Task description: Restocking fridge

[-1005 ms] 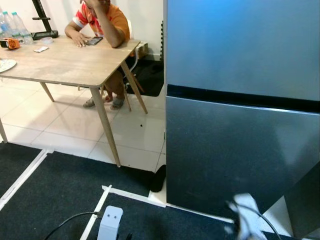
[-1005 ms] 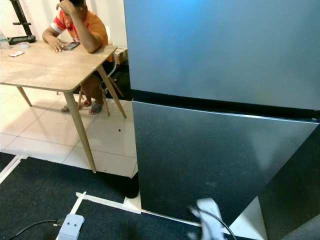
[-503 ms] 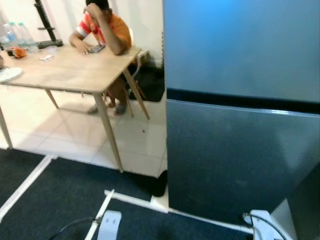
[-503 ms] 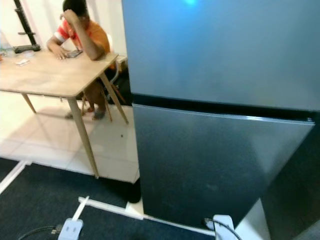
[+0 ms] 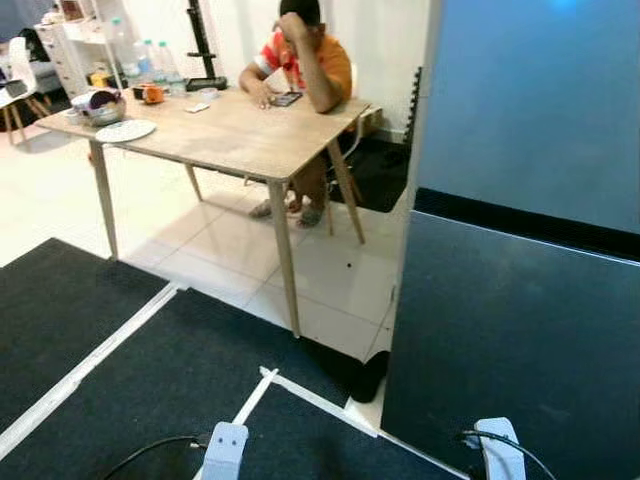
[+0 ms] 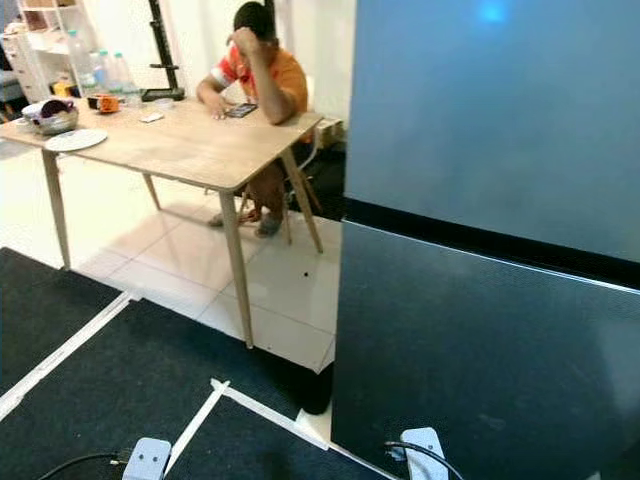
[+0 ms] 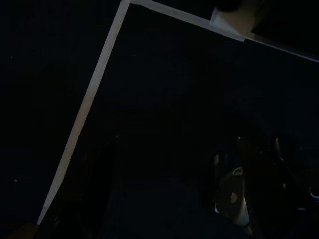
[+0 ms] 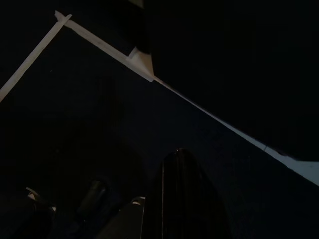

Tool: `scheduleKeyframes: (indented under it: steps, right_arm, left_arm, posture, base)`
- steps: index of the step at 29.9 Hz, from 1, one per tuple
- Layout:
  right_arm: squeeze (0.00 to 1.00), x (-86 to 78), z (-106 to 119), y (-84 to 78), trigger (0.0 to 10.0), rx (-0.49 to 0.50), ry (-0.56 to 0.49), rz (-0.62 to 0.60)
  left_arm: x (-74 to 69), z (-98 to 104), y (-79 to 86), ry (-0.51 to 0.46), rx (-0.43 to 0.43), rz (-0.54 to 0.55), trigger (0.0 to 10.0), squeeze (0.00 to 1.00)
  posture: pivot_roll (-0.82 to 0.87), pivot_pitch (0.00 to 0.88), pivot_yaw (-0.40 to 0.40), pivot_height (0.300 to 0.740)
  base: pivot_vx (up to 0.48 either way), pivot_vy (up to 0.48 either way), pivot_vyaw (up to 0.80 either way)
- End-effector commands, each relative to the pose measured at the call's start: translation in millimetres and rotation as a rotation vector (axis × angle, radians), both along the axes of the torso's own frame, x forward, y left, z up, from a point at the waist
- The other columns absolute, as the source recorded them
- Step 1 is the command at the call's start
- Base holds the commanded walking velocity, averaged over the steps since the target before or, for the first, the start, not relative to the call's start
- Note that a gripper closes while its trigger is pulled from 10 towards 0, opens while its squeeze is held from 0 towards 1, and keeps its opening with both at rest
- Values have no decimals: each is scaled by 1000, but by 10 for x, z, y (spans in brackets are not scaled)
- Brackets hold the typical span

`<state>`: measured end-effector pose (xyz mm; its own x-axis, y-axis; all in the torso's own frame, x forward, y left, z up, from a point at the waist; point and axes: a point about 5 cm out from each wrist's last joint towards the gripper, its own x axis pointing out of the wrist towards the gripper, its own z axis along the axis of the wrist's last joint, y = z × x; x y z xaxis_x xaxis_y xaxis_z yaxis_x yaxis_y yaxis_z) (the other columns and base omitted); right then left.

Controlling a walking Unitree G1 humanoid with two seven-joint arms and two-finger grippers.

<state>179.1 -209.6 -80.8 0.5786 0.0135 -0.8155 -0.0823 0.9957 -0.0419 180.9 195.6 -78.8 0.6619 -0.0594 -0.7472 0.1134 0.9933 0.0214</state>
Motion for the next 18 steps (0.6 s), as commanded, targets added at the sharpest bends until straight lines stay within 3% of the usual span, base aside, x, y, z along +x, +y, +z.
scheduleKeyframes:
  steps: [1, 18]
  right_arm:
    - [0, 4, 3, 23, 10000, 3, -14, 11]
    - [0, 41, 20, 75, 10000, 48, -39, 10]
  left_arm:
    - [18, 11, 12, -7, -5, 5, 10000, 0]
    - [135, 65, -27, -37, -20, -13, 10000, 0]
  posture:
    - [-6, 0, 8, 740]
    - [-9, 5, 13, 740]
  base:
    - [0, 0, 800]
    - [0, 0, 800]
